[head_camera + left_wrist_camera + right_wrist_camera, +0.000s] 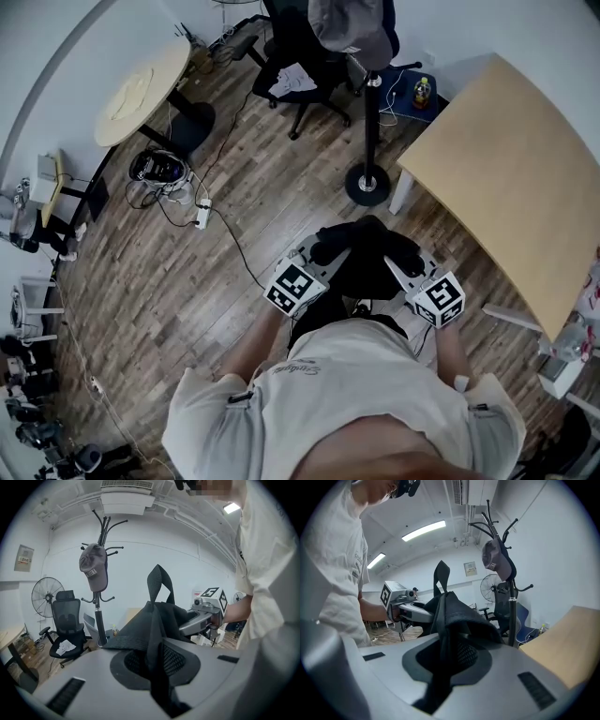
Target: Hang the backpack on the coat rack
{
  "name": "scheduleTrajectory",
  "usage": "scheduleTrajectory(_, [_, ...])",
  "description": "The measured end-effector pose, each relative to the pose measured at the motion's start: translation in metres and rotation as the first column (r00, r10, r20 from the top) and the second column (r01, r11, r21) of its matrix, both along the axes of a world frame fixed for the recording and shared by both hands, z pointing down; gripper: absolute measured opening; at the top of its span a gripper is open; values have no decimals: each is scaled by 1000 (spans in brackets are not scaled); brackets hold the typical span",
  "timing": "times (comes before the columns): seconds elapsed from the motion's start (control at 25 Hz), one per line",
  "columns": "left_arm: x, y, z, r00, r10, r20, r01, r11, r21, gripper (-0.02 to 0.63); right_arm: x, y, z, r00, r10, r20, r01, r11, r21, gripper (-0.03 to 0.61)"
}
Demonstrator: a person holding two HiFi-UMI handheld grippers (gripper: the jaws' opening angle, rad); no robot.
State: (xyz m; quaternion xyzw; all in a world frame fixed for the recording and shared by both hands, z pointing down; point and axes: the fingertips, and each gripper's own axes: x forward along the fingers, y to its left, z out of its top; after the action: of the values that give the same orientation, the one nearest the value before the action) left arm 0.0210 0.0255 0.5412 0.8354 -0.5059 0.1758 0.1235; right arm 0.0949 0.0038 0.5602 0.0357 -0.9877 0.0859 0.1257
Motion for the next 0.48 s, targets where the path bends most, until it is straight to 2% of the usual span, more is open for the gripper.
scheduleTrajectory(0.2, [-28,-19,10,1000,29,-1,-29,1000,7,44,-25,-13,8,999,25,-30,-26,999,-31,29])
scheduleTrajectory(0.48, [-72,-56,1,996,76,-38,-76,997,18,44,-70,-46,0,995,81,-50,-83,996,-35,29])
